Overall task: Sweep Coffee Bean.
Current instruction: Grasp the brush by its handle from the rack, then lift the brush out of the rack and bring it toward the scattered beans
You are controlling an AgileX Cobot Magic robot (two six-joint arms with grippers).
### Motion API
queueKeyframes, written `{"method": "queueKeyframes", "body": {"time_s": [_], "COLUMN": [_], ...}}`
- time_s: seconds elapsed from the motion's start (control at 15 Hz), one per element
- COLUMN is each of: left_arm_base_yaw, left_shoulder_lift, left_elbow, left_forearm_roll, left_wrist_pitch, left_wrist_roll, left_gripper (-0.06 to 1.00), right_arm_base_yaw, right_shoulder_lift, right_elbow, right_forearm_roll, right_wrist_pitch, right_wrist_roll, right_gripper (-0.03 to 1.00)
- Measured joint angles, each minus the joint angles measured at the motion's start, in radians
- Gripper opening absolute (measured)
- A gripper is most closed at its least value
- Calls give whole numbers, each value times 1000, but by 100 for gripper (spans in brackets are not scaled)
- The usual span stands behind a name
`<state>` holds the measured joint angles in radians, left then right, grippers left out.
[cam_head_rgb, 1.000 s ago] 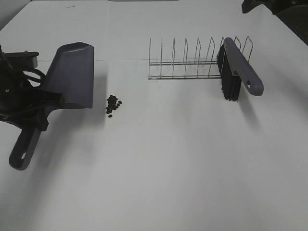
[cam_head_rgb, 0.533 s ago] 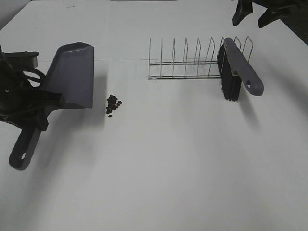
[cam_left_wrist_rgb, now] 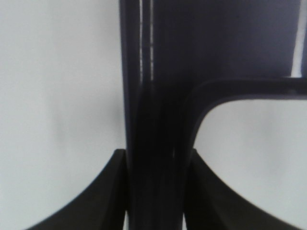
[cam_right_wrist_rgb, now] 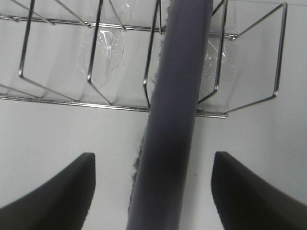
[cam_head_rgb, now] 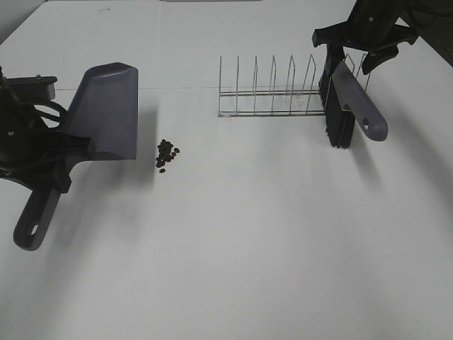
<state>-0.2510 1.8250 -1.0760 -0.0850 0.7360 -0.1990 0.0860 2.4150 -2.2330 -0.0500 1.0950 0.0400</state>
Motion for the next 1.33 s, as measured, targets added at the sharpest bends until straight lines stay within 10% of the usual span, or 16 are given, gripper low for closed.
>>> {"method": "queueKeyframes", "body": {"time_s": [0.8,1.33], "left_arm_base_yaw": [0,0], "left_shoulder_lift": [0,0], "left_elbow": [0,0], "left_forearm_roll": [0,0], "left_wrist_pitch": [0,2], "left_wrist_roll": [7,19], "left_gripper": [27,27], "right_arm_base_yaw": [-2,-2], "right_shoulder_lift": [110,-47], "right_elbow": [-4,-4], "right_forearm_roll": [-92,-93], "right_wrist_pitch": [-69,-42], "right_wrist_roll": [31,53], "right_gripper": [35,35]}}
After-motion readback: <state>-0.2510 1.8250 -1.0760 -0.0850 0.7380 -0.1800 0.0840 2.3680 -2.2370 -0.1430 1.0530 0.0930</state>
